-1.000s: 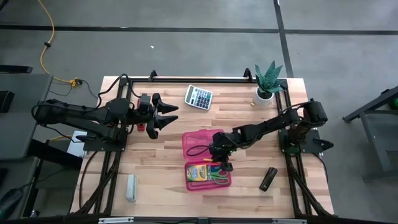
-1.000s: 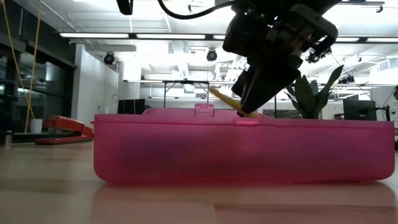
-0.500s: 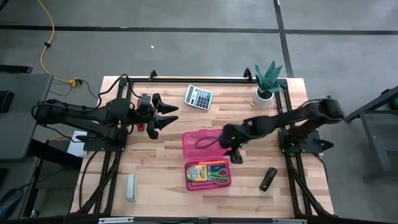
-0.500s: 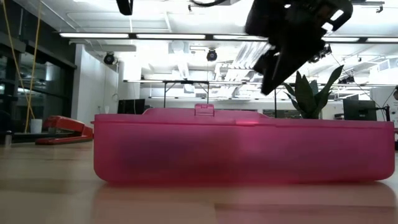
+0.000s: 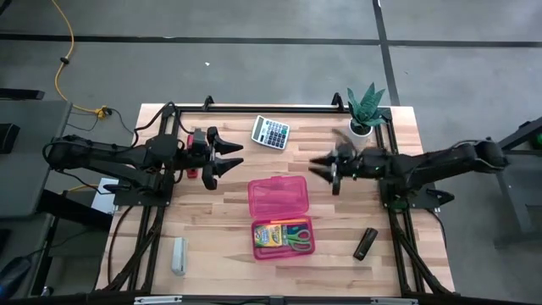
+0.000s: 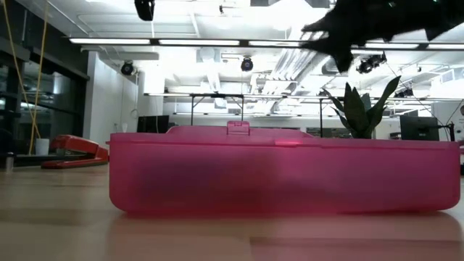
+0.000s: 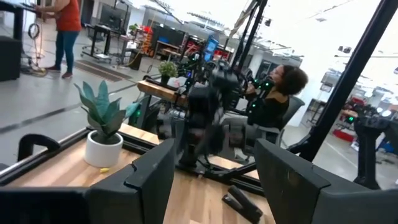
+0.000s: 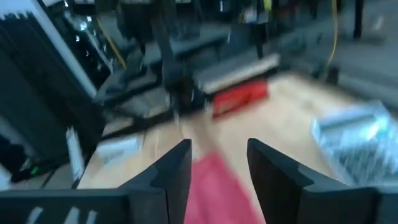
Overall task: Pack school essentials
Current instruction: Return to Home Position
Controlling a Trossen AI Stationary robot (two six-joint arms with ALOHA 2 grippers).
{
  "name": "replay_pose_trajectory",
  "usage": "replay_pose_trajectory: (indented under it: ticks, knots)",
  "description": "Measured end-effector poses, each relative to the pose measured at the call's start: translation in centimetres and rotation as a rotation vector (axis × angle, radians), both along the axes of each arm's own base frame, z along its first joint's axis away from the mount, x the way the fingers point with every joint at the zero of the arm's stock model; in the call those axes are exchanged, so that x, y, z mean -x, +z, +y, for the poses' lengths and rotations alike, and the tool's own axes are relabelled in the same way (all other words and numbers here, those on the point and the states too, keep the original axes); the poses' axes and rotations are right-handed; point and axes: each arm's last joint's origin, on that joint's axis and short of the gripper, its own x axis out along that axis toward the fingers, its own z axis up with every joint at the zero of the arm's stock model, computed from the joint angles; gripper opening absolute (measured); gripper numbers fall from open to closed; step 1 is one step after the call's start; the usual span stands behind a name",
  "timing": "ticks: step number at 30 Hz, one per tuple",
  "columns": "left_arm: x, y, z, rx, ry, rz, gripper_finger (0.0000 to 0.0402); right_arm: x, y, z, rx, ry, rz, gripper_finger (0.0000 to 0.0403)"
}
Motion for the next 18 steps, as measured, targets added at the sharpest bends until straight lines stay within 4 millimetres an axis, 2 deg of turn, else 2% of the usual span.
replay_pose_trajectory:
  ticks: [5, 8, 13, 18]
  knots:
    - [0.0, 0.0, 0.0, -0.043, 0.007, 0.010, 0.0207, -0.2, 4.0, -0.9, 0.158, -0.019, -0.120, 0.0137]
    - [0.0, 0.0, 0.0, -0.068, 0.010, 0.015, 0.0207, -0.4, 5.7, -1.0, 0.207, -0.005, -0.112, 0.0130]
    - [0.0, 0.0, 0.0, -0.074, 0.011, 0.017, 0.0207, -0.5, 6.7, -0.8, 0.214, 0.041, -0.105, 0.0103]
    - [0.0, 0.0, 0.0, -0.074, 0.012, 0.017, 0.0207, -0.5, 6.6, -0.8, 0.208, 0.051, -0.100, 0.0049]
